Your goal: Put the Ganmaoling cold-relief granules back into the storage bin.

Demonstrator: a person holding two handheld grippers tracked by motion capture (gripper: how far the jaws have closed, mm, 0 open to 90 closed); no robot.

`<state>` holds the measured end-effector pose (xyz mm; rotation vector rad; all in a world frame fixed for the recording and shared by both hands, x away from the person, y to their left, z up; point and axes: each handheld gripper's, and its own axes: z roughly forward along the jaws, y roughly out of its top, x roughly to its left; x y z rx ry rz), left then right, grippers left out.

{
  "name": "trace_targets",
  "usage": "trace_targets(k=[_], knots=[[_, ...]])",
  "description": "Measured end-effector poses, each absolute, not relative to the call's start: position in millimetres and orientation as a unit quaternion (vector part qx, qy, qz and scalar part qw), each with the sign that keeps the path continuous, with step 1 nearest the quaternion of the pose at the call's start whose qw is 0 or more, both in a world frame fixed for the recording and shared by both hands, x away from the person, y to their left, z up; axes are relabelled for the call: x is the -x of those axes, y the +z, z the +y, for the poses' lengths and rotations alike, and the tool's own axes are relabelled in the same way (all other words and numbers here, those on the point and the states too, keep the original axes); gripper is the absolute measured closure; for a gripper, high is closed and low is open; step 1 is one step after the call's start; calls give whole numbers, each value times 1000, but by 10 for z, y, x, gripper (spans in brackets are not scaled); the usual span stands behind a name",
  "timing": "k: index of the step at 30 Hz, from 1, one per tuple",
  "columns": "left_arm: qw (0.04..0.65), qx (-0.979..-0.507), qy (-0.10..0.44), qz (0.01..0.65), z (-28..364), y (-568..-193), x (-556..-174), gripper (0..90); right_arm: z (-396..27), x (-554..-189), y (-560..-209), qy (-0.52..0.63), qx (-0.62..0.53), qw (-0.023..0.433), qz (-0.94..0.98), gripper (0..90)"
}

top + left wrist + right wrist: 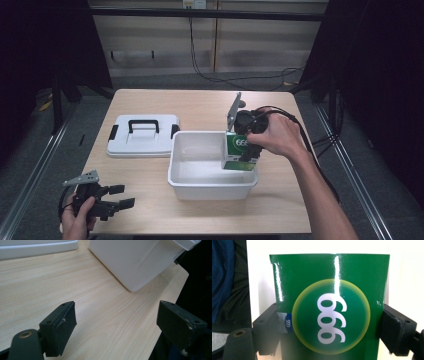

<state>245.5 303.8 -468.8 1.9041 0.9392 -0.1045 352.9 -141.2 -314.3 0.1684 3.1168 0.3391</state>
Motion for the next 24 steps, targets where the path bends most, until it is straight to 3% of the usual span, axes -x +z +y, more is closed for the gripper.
trace_targets(k=[24], knots=[[486,-783,-42,384,3041,-4687,-2456,160,-1165,-3632,-3571,43,-47,-13,998,160]])
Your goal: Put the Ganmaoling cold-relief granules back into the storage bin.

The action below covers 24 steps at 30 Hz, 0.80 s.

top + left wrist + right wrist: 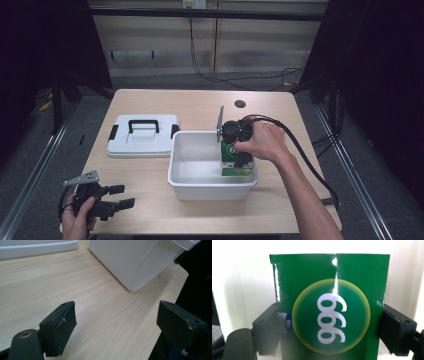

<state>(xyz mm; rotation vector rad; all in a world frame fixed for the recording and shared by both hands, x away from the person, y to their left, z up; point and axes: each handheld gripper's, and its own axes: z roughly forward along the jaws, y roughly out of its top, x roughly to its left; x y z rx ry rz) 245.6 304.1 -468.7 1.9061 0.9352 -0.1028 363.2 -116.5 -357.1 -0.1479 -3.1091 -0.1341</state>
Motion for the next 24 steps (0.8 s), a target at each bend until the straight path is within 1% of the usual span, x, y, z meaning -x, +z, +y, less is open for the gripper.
trace_targets(k=[13,24], knots=[[486,-783,-43,386,3036,-4689,-2455,160,-1162,-3658,-3850,-35,58,22,-997,158],[486,-783,-43,387,3033,-4692,-2455,160,-1147,-3661,-4019,-30,63,19,-997,157]])
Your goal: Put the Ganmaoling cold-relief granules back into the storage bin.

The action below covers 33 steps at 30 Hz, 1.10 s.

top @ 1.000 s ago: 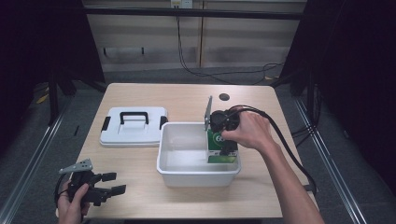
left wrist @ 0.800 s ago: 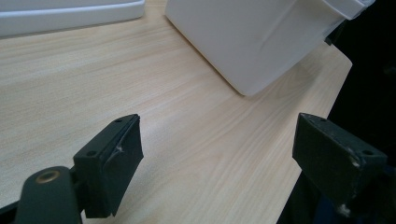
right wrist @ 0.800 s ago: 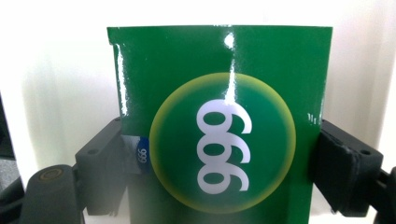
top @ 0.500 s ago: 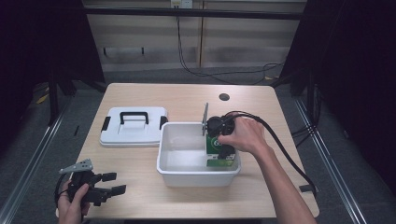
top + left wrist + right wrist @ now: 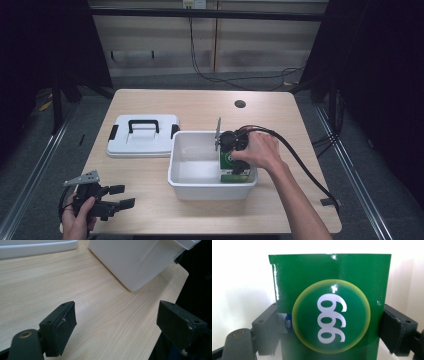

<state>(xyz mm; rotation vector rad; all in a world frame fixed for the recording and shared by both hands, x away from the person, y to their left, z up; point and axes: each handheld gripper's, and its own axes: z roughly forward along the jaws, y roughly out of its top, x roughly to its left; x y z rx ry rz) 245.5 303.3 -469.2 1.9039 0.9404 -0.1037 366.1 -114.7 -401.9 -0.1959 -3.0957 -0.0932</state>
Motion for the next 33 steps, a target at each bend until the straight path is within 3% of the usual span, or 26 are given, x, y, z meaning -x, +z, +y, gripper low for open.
trace_targets(k=[33], knots=[[487,-783,-43,385,3041,-4690,-2455,160,-1117,-3629,-4160,-19,57,2,-998,117]])
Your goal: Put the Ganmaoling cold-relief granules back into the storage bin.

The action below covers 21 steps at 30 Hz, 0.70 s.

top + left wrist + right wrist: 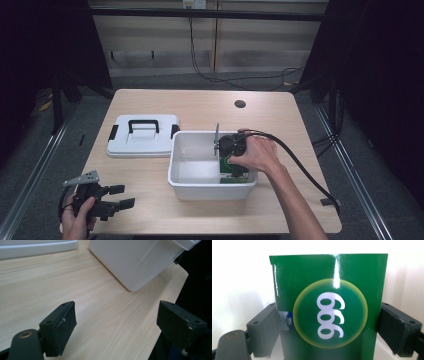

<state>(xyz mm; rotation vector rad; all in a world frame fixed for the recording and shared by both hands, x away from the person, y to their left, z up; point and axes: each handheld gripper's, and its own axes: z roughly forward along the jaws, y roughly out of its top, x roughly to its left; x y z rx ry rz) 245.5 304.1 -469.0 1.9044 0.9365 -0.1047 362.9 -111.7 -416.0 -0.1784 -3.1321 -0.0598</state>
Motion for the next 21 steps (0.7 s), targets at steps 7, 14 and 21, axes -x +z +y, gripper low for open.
trace_targets(k=[7,14,21], knots=[[487,-783,-45,385,3039,-4689,-2453,160,-1153,-3613,-4095,-37,63,-7,-997,99],[486,-783,-42,385,3039,-4689,-2454,160,-1240,-3603,-4020,-72,69,-10,-995,99],[486,-783,-42,385,3039,-4690,-2453,160,-1386,-3596,-3889,-117,92,-24,-989,96]])
